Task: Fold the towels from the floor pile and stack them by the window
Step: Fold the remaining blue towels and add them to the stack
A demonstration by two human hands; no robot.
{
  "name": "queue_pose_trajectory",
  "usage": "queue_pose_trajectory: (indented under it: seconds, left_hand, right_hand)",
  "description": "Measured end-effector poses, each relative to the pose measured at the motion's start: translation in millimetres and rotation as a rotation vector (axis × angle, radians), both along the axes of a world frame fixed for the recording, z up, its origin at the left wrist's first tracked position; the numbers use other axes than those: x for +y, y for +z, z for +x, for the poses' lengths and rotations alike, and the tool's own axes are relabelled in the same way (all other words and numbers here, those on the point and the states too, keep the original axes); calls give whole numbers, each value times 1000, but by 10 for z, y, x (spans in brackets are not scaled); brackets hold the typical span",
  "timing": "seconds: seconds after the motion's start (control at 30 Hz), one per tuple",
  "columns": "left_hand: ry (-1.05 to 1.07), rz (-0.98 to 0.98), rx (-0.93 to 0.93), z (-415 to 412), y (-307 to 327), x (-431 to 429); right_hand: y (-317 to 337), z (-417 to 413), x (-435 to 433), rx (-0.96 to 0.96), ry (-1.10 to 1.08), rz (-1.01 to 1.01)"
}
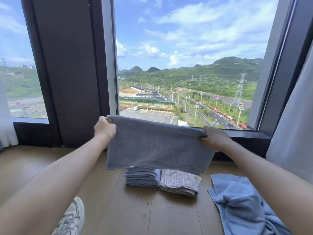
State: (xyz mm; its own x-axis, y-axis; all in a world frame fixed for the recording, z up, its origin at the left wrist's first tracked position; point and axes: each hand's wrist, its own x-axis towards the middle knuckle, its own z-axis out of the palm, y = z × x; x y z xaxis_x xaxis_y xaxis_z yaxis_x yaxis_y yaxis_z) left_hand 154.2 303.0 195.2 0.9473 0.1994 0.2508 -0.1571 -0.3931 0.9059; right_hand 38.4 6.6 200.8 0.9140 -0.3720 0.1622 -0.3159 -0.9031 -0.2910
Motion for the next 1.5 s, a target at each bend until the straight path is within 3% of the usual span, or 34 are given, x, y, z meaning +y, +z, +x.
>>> queue_pose_trajectory:
  seconds: [0.27,0.67,1.1,1.3,1.5]
  left_hand:
    - [-1,5,12,37,-29,41]
    - [16,71,46,186,-116,184]
    - [-47,22,133,202,-184,41]
    - [-100,46,100,214,-224,0]
    - [-103,48,99,248,-239,43]
  right_hand:
    - [-3,-3,25,-143,11,275]
    - [36,-59,-2,-288,4,478]
    - [8,-50,36,-314,-74,313]
    - [-65,-18,-5,-164,-136,211]
    - [-42,-6,15,-230,-67,312]
